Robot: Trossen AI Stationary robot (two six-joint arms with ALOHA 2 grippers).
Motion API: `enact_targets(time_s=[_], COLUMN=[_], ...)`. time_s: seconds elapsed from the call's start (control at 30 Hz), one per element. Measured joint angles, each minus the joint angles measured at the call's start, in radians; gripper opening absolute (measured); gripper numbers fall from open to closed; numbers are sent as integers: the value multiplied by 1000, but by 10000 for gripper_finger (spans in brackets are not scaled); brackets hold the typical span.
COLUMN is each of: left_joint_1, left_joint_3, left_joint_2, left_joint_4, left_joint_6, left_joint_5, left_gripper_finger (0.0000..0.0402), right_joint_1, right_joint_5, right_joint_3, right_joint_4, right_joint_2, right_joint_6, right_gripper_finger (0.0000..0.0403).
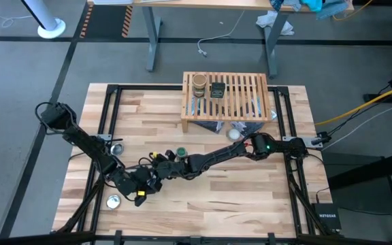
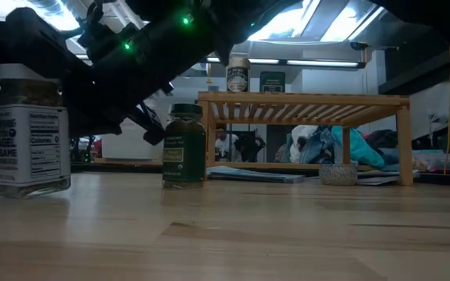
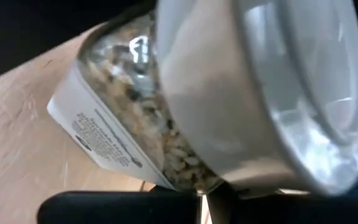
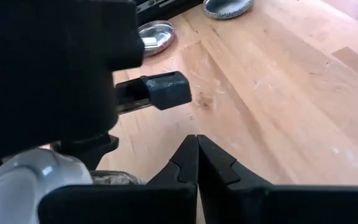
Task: Shelf spices
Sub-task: Move the white seasoning bottle to the middle left of the table
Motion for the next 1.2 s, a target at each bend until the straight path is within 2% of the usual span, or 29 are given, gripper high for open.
enact_targets(time_s=[1.2], left_joint_1=[42], left_joint_3=[0], left_joint_2=[-1], left_joint_4=[-74], left_joint_6=[-14], left_joint_5=[-28], left_gripper_finger=[0], right_joint_1=[-46], right_joint_5=[-25], right_joint_3=[-1], right_joint_4=[-29], right_joint_2=[0], right_joint_6=[-53], right_gripper_finger=[1])
